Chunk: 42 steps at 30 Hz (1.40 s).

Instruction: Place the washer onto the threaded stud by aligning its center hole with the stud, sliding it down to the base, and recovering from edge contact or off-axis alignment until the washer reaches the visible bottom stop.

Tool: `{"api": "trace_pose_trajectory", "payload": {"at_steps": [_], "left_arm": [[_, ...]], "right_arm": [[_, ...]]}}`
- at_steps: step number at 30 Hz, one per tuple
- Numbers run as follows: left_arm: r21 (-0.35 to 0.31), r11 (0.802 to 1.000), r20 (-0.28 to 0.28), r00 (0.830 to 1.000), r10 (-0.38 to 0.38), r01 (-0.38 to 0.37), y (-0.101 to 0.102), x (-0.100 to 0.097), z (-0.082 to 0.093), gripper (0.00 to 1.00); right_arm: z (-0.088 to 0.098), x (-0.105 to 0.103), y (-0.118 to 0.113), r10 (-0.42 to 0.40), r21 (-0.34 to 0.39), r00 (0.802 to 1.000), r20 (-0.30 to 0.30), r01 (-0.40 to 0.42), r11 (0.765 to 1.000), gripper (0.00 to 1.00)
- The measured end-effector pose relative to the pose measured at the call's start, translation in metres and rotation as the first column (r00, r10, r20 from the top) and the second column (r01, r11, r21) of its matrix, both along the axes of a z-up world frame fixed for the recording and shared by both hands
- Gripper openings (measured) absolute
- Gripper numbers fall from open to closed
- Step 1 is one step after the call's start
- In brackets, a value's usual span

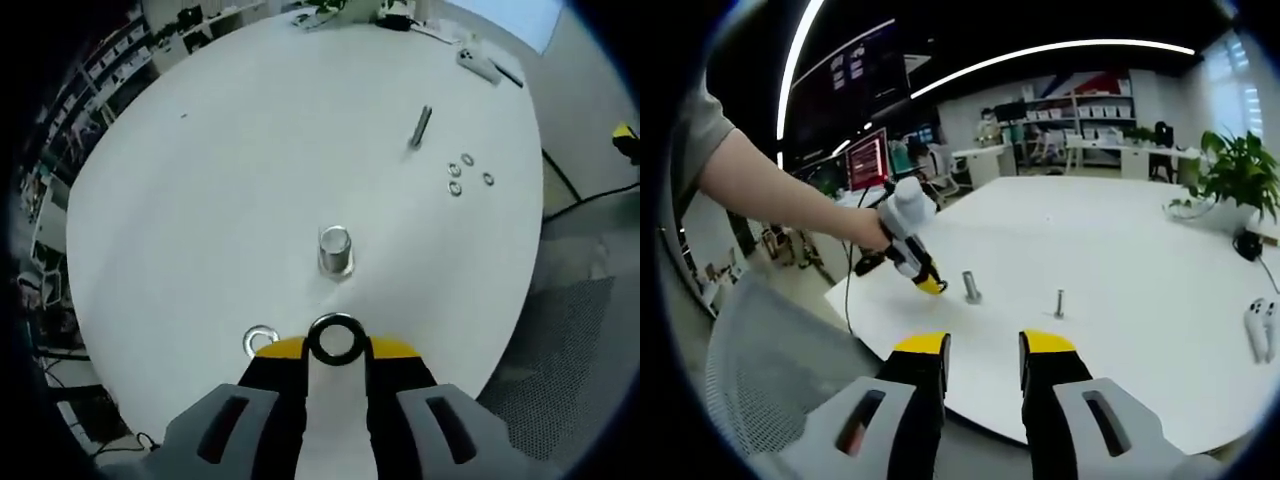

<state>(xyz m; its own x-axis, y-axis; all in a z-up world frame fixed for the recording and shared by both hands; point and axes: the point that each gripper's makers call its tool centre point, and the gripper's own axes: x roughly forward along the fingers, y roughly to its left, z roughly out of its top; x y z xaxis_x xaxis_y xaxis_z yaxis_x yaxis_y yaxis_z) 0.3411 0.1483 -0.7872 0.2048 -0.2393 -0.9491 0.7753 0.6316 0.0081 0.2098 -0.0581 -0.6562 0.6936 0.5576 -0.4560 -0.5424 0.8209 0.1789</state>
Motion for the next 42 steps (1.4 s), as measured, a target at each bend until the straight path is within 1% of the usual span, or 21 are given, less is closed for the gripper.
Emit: {"api": "trace_pose_trajectory", "payload": {"at_steps": [7, 12, 17, 22, 28, 34, 42], "left_arm": [[-0.01, 0.999, 0.026, 0.999, -0.031, 0.031, -0.011, 0.015, 0.014, 0.19], [-0.012, 0.999, 0.03, 0.999, -0.043, 0.043, -0.015, 0.019, 0.019, 0.19], [-0.022, 0.998, 0.045, 0.997, -0.057, 0.058, -0.023, 0.024, 0.023, 0.19], [-0.014, 0.997, 0.049, 0.996, -0.08, 0.08, -0.031, 0.028, 0.02, 0.19], [-0.008, 0.995, 0.043, 0.994, -0.097, 0.097, -0.037, 0.031, 0.018, 0.19], [0.01, 0.993, 0.038, 0.992, -0.122, 0.122, -0.041, 0.033, 0.014, 0.19], [0.058, 0.984, 0.026, 0.985, -0.173, 0.171, -0.044, 0.033, -0.002, 0.19]], "right_arm": [[0.0, 0.0, 0.0, -0.001, -0.003, 1.0, 0.001, 0.001, 1.0, 0.3], [0.0, 0.0, 0.0, -0.002, -0.002, 1.0, 0.002, 0.002, 1.0, 0.3], [0.0, 0.0, -0.001, -0.002, -0.002, 1.0, 0.003, 0.002, 1.0, 0.3], [0.0, 0.0, -0.001, -0.005, -0.003, 1.0, 0.005, 0.005, 1.0, 0.3], [-0.001, 0.0, -0.001, -0.003, -0.004, 1.0, 0.003, 0.003, 1.0, 0.3], [0.0, 0.001, -0.001, -0.003, -0.004, 1.0, 0.004, 0.003, 1.0, 0.3], [0.0, 0.001, -0.002, -0.006, -0.005, 1.0, 0.006, 0.006, 1.0, 0.29]]}}
